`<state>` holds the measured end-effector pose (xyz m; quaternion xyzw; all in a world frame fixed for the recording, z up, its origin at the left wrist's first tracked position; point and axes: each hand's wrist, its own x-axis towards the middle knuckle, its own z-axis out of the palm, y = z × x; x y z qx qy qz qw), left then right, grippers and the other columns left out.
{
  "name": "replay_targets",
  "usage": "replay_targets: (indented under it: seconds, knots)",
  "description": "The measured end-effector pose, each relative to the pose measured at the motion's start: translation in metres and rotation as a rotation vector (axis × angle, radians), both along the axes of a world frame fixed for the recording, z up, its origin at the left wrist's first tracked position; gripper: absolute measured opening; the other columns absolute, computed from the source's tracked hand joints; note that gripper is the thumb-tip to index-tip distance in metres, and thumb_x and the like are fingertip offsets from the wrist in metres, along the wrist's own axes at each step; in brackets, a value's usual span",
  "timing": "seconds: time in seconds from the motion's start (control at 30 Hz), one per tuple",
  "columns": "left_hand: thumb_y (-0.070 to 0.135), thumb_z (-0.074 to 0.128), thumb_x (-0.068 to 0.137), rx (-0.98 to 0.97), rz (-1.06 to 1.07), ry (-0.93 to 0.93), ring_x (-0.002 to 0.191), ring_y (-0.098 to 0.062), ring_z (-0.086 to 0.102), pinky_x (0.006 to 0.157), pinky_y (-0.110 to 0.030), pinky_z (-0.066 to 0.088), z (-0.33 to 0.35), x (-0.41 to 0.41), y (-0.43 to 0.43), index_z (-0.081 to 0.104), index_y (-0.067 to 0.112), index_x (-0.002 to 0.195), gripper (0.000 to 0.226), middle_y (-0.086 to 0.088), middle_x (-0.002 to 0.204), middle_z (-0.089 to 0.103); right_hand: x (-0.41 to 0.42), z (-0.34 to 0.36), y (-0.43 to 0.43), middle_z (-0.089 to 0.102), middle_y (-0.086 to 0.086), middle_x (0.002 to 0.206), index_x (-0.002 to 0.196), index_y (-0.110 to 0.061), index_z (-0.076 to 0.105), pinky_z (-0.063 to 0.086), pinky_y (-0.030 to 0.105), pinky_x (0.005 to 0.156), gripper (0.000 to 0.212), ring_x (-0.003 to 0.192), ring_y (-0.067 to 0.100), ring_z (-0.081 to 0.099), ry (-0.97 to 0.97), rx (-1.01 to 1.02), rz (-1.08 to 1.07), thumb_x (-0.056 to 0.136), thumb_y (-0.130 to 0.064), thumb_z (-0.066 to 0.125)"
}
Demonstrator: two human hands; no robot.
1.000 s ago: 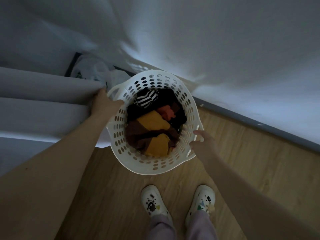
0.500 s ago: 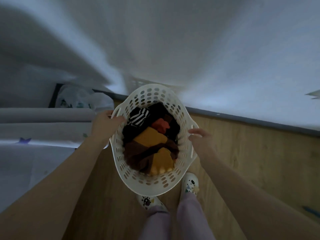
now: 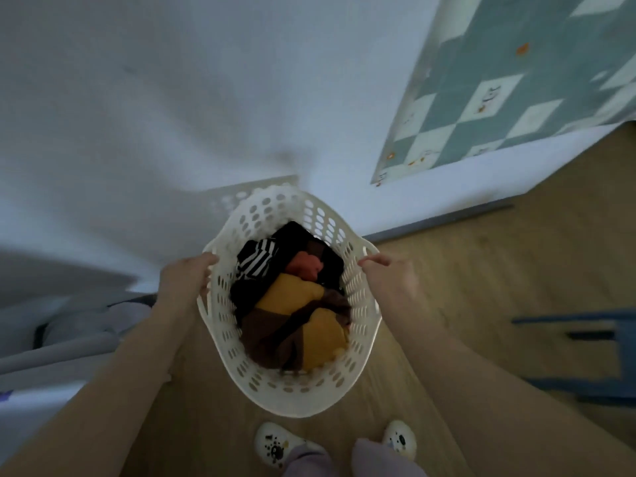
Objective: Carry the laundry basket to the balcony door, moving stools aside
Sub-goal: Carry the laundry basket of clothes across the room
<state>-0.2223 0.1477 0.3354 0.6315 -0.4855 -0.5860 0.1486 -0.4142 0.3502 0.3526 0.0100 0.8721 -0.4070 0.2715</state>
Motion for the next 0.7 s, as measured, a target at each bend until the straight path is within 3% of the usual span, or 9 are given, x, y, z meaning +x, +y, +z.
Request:
replay_targets:
  seconds: [0.1, 0.2, 0.37, 0.43, 0.5, 0.7]
  knots:
    - [0.019, 0.068, 0.078, 0.007, -0.052, 0.013, 0.051, -0.022, 0.040, 0.051, -0.031, 0.036, 0.027, -0.042, 0.028, 0.050, 0.009, 0.062, 0.026, -0.010, 0.059, 0.045, -0.031, 0.028, 0.038, 0.066, -0.004, 0.064, 0.078, -0.025, 0.075, 0.036, 0.021, 0.046, 0.018, 0.046, 0.008, 0.048, 0.055, -0.012, -0.018, 0.079, -0.019, 0.058]
    - [0.015, 0.063, 0.083, -0.029, -0.107, 0.022, 0.050, -0.019, 0.037, 0.048, -0.028, 0.033, 0.052, -0.086, 0.061, 0.046, 0.010, 0.060, 0.029, -0.009, 0.060, 0.041, -0.065, 0.051, 0.081, 0.065, -0.005, 0.063, 0.076, -0.025, 0.075, 0.040, 0.024, 0.052, 0.017, 0.046, 0.008, 0.047, 0.108, -0.052, -0.060, 0.078, -0.020, 0.059]
    - [0.011, 0.064, 0.083, -0.076, -0.174, 0.048, 0.052, -0.017, 0.038, 0.048, -0.025, 0.037, 0.083, -0.161, 0.133, 0.055, 0.011, 0.066, 0.019, -0.007, 0.062, 0.043, -0.115, 0.076, 0.172, 0.065, -0.010, 0.062, 0.076, -0.026, 0.075, 0.039, 0.021, 0.048, 0.019, 0.045, 0.006, 0.048, 0.121, -0.124, -0.165, 0.080, -0.018, 0.059]
    - [0.009, 0.064, 0.083, -0.092, -0.217, 0.054, 0.052, -0.017, 0.035, 0.037, -0.017, 0.037, 0.088, -0.193, 0.165, 0.056, 0.012, 0.068, 0.018, -0.007, 0.062, 0.042, -0.134, 0.083, 0.216, 0.063, -0.011, 0.061, 0.076, -0.026, 0.075, 0.039, 0.020, 0.046, 0.019, 0.046, 0.007, 0.050, 0.117, -0.143, -0.213, 0.080, -0.019, 0.058]
    - [0.008, 0.062, 0.085, -0.088, -0.253, 0.076, 0.052, -0.016, 0.029, 0.030, -0.010, 0.027, 0.087, -0.227, 0.202, 0.056, 0.012, 0.069, 0.018, -0.007, 0.062, 0.038, -0.155, 0.091, 0.268, 0.063, -0.012, 0.061, 0.077, -0.026, 0.075, 0.040, 0.019, 0.046, 0.020, 0.047, 0.007, 0.052, 0.124, -0.156, -0.246, 0.080, -0.020, 0.057]
    - [0.006, 0.059, 0.085, -0.075, -0.329, 0.098, 0.049, -0.015, 0.025, 0.030, -0.011, 0.024, 0.083, -0.302, 0.292, 0.054, 0.013, 0.070, 0.018, -0.006, 0.061, 0.033, -0.211, 0.099, 0.381, 0.067, -0.006, 0.065, 0.082, -0.025, 0.076, 0.036, 0.022, 0.044, 0.024, 0.043, 0.008, 0.046, 0.153, -0.149, -0.314, 0.080, -0.017, 0.054]
